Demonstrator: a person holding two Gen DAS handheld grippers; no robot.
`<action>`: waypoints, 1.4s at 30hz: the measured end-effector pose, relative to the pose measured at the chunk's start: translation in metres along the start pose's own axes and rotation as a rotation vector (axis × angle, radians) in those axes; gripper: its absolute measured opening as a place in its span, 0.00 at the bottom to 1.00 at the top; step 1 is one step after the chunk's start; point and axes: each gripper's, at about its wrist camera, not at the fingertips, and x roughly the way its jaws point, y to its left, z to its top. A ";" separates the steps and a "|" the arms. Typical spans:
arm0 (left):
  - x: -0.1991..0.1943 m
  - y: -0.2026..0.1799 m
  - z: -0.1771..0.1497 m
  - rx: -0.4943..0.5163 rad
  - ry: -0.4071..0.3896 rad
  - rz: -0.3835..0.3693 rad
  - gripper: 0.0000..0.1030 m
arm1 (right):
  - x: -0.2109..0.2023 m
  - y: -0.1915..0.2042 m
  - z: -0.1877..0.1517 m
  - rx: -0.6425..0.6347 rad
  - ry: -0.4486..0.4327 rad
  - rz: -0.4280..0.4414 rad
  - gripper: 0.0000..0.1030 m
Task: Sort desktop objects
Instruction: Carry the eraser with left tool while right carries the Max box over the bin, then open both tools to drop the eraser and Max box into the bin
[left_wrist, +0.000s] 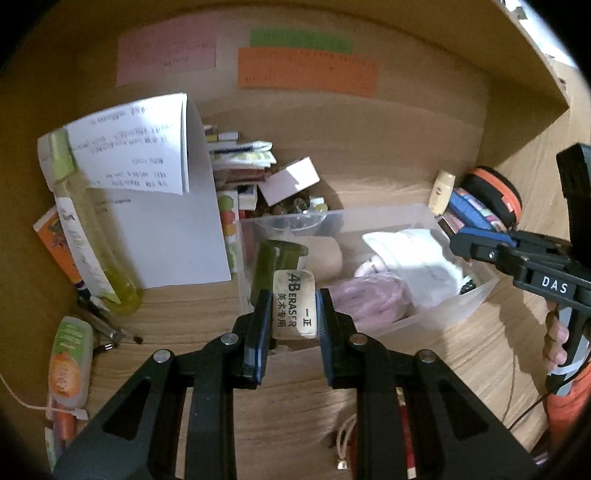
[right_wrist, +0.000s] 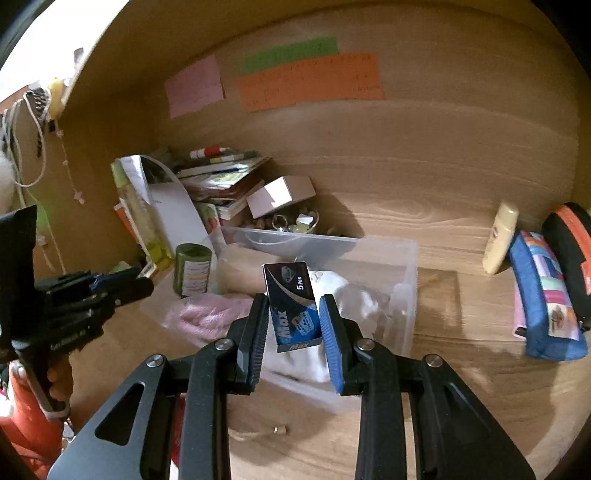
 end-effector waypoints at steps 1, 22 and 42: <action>0.003 0.001 0.000 -0.003 0.007 -0.002 0.22 | 0.005 0.002 0.001 -0.008 0.005 -0.010 0.25; 0.010 0.002 0.000 -0.004 0.039 -0.043 0.22 | 0.028 0.028 -0.006 -0.129 0.054 -0.095 0.41; -0.052 0.006 -0.020 -0.003 -0.063 -0.016 0.56 | -0.008 0.080 -0.048 -0.197 0.091 0.019 0.62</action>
